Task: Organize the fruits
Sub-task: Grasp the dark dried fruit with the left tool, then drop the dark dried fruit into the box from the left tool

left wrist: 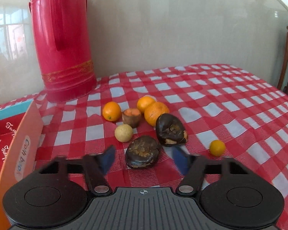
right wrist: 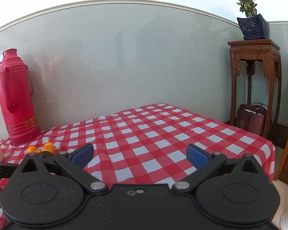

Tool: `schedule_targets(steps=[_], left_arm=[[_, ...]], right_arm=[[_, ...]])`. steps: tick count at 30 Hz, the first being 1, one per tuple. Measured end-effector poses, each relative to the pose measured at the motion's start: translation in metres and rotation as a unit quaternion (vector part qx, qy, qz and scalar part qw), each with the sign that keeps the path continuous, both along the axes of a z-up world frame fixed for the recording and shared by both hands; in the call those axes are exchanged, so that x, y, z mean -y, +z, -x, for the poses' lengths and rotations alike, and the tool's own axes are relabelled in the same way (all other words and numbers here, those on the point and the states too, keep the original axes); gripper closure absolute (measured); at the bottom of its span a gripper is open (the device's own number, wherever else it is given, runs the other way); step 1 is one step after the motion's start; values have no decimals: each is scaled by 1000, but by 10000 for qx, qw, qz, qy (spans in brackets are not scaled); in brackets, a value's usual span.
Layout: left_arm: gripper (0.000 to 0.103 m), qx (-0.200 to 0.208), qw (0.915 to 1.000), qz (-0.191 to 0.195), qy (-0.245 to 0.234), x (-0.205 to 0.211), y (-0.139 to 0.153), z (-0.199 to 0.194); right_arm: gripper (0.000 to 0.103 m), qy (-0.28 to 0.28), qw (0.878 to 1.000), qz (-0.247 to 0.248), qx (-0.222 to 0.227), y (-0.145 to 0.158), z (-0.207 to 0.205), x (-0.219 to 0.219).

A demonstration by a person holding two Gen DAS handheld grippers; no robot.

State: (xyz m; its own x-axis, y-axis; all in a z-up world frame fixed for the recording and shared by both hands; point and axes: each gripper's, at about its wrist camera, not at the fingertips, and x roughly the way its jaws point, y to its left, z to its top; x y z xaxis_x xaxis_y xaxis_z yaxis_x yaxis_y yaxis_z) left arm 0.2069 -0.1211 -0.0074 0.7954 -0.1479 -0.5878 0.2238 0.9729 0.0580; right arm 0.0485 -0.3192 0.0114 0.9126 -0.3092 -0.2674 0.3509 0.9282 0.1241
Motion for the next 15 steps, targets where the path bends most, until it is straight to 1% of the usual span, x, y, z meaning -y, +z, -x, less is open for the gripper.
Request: schedule_targets(steps=[2, 4, 6, 9, 12, 15], left_arm=[[56, -104, 9999, 32, 21, 0, -5, -4], [57, -47, 10000, 54, 8, -1, -7, -2], [63, -8, 10000, 36, -20, 0, -7, -1], [63, 21, 9999, 140, 17, -3, -6, -2], [63, 161, 9997, 163, 89, -7, -2, 3], [63, 318, 9989, 280, 217, -18, 10, 12]], right_arm=[[6, 68, 10000, -20, -23, -1, -2, -2], [6, 136, 9999, 14, -9, 0, -3, -5], [6, 169, 9998, 74, 20, 1, -3, -8], [6, 223, 9997, 136, 2, 1, -4, -12], [6, 260, 9996, 139, 9, 1, -5, -14], [6, 287, 9995, 107, -5, 1, -6, -15]])
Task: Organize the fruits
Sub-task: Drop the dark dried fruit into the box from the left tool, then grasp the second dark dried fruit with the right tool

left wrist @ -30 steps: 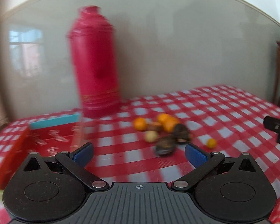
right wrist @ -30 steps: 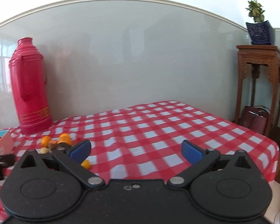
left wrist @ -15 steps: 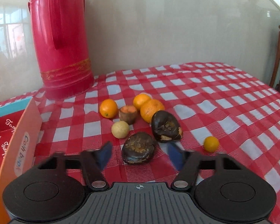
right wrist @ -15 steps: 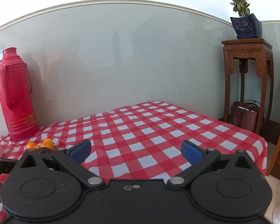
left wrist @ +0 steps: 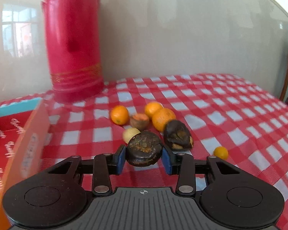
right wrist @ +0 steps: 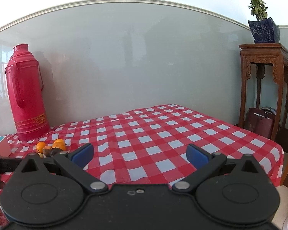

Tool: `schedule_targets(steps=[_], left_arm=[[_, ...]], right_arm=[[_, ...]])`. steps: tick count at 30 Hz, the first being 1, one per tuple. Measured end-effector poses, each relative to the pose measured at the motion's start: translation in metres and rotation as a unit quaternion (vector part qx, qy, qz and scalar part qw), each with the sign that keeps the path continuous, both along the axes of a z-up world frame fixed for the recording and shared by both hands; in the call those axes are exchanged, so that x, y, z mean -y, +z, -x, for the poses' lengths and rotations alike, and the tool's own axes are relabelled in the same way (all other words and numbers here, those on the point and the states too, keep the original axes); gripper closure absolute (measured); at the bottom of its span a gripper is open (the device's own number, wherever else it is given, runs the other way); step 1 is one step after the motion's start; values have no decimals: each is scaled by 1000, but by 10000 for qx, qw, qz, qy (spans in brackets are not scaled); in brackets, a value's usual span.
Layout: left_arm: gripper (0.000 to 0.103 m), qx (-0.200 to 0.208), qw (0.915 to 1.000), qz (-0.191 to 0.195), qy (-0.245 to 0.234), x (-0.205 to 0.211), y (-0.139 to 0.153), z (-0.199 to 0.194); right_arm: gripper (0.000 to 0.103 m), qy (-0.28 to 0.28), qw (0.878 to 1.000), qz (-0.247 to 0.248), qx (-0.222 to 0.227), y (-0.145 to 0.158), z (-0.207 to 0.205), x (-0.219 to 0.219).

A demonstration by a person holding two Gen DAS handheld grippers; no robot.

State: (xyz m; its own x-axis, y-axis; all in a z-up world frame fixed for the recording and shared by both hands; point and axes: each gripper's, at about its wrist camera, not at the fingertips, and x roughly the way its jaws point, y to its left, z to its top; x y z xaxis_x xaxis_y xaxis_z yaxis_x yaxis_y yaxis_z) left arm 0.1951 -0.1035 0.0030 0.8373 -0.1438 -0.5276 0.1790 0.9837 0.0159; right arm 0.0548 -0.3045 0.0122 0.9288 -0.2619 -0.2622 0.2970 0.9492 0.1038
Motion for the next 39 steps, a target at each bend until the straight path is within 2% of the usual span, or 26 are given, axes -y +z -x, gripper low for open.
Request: schedule_targets(steps=[5, 9, 16, 19, 22, 24, 25, 26, 27, 28, 29, 30, 34, 39], left_arm=[[63, 394, 9981, 15, 482, -37, 29, 19], [63, 594, 9925, -169, 1058, -80, 41, 28], [63, 276, 9819, -226, 1860, -150, 27, 24], [63, 144, 9787, -260, 2030, -165, 15, 20], [63, -88, 9774, -90, 2110, -177, 9, 16], [62, -79, 9766, -79, 2149, -177, 10, 15], [59, -116, 9762, -96, 2165, -176, 10, 14], [48, -124, 9768, -59, 2136, -176, 11, 15], [32, -87, 9766, -23, 2147, -176, 12, 15], [22, -3, 9745, -51, 2242, -174, 15, 19], [5, 117, 9714, -117, 2370, -173, 18, 25], [0, 283, 9686, -168, 2463, -172, 21, 30], [0, 531, 9698, -77, 2378, -177, 35, 48], [0, 734, 9644, 43, 2541, -194, 42, 85]], right_arm=[[6, 133, 9999, -20, 2, 0, -2, -7], [6, 317, 9995, 22, -9, 0, -5, -20], [6, 570, 9982, 179, 17, 2, -8, -42], [6, 646, 9976, 267, -11, 1, -12, -51], [6, 723, 9967, 375, -40, 0, -14, -60], [6, 778, 9961, 406, -46, -1, -16, -64], [6, 808, 9958, 423, -53, -1, -17, -66], [6, 826, 9956, 433, -59, -2, -17, -68], [6, 851, 9954, 438, -68, -2, -19, -69], [6, 889, 9950, 441, -76, -2, -20, -71], [6, 911, 9948, 444, -82, -2, -21, -73], [6, 926, 9947, 444, -87, -2, -22, -74], [6, 1072, 9936, 329, -134, -1, -29, -77], [6, 1296, 9911, 234, -209, -1, -41, -84]])
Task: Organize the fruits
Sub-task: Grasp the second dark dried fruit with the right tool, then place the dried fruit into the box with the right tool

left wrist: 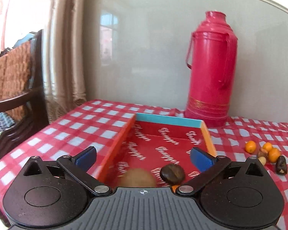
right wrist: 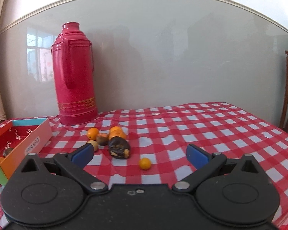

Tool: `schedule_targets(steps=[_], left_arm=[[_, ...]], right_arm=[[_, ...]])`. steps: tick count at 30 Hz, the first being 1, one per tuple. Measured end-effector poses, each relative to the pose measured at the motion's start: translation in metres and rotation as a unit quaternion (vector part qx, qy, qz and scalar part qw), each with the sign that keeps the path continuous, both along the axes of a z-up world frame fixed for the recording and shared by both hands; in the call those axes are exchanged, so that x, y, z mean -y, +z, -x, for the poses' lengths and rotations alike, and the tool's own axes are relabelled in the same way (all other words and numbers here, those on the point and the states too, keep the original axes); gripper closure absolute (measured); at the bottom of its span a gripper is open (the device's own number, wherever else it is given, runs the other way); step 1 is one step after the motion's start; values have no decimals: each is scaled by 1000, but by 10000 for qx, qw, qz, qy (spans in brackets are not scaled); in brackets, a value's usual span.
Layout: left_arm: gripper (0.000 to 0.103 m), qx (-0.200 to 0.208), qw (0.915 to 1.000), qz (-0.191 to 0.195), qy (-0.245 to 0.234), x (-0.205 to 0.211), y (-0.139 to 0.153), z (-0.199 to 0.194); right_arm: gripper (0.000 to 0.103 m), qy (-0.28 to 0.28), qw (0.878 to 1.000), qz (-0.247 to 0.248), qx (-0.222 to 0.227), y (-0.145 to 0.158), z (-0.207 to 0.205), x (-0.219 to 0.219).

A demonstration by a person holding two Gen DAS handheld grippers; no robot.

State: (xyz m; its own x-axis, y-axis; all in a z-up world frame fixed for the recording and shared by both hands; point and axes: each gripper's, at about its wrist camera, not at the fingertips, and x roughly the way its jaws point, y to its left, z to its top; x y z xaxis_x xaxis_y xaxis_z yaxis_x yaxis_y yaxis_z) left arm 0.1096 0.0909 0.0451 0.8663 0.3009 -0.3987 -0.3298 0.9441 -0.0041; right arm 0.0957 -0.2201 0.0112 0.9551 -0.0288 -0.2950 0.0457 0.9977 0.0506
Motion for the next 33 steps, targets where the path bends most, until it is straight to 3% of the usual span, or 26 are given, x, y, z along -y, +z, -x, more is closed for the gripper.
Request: schedule_targets(steps=[13, 25, 29, 33], left_arm=[[0, 228, 9969, -125, 738, -47, -15, 57], [0, 504, 9882, 146, 1440, -85, -19, 82], [0, 495, 9874, 187, 1492, -89, -22, 84], [0, 488, 9874, 196, 1495, -91, -23, 85]], right_arm=[[10, 480, 9972, -22, -566, -4, -60, -31], [41, 83, 9903, 27, -1387, -23, -127, -37], [67, 45, 9873, 17, -1587, -30, -136, -38], [67, 62, 9882, 16, -1533, -29, -136, -39]])
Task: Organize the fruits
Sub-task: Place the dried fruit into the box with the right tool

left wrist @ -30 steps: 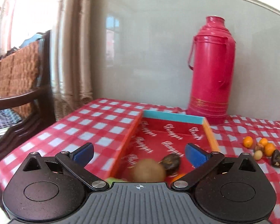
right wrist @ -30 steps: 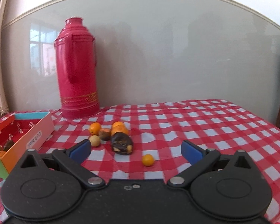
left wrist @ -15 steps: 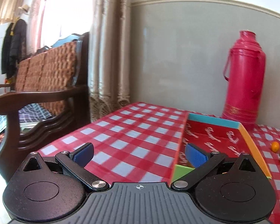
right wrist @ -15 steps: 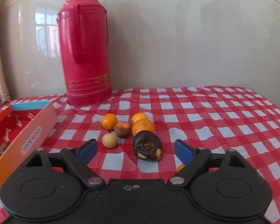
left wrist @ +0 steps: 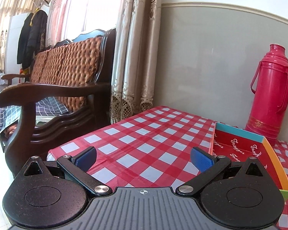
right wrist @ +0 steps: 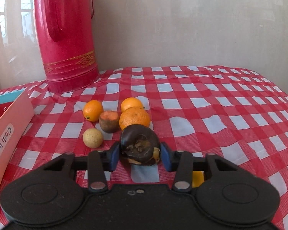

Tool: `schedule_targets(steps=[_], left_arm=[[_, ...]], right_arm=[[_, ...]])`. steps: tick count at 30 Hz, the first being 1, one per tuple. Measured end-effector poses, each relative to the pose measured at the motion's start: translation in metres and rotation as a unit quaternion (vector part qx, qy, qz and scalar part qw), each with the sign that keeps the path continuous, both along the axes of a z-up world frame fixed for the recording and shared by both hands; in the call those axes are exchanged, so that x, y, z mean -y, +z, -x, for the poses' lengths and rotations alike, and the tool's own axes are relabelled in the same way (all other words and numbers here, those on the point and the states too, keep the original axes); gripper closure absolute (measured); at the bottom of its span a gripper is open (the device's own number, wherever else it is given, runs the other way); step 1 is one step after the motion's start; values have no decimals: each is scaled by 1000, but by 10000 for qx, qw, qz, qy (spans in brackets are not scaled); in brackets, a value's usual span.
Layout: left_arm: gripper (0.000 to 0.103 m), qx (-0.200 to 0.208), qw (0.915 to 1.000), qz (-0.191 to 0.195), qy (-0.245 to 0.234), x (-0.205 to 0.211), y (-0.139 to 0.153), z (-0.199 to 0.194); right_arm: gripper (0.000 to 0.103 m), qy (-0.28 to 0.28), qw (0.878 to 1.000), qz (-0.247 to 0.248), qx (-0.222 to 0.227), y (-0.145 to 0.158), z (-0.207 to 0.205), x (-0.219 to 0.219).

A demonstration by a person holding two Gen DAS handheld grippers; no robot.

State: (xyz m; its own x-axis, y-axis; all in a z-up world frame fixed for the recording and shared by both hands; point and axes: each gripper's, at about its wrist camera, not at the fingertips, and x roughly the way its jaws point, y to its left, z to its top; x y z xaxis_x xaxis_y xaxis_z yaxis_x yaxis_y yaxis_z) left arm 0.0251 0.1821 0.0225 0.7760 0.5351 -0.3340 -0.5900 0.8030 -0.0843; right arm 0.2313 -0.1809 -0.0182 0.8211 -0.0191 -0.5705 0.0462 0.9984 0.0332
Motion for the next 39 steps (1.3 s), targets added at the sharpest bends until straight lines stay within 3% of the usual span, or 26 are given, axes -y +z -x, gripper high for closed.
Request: schedule_targets(steps=[4, 8, 14, 18, 21, 25, 27, 28, 33, 39], left_arm=[[0, 33, 9999, 111, 48, -4, -1, 2], [0, 94, 9997, 149, 154, -8, -1, 5], [0, 108, 9992, 209, 325, -19, -2, 14], [0, 114, 9988, 236, 425, -26, -3, 21], [0, 111, 9987, 227, 452, -30, -3, 25], [0, 111, 9986, 175, 492, -32, -3, 27], [0, 126, 9984, 212, 505, -34, -3, 28], [0, 131, 9984, 238, 505, -35, -3, 28], [0, 142, 9989, 256, 357, -26, -3, 22], [0, 46, 9997, -78, -213, 9, 1, 2]], right_arm=[[68, 38, 9996, -5, 275, 6, 12, -2], [67, 568, 9950, -191, 797, 25, 34, -19], [67, 1935, 9722, -437, 1248, 44, 64, -73], [67, 2674, 9550, -417, 1211, 44, 77, -109], [67, 2931, 9491, -256, 1127, 39, 81, -128], [64, 2988, 9490, -65, 999, 32, 80, -140], [52, 2956, 9495, -40, 1055, 32, 83, -140], [40, 2915, 9500, -72, 1115, 34, 85, -138], [37, 2652, 9554, -265, 1275, 40, 92, -114], [25, 1819, 9715, -399, 1469, 44, 103, -59]])
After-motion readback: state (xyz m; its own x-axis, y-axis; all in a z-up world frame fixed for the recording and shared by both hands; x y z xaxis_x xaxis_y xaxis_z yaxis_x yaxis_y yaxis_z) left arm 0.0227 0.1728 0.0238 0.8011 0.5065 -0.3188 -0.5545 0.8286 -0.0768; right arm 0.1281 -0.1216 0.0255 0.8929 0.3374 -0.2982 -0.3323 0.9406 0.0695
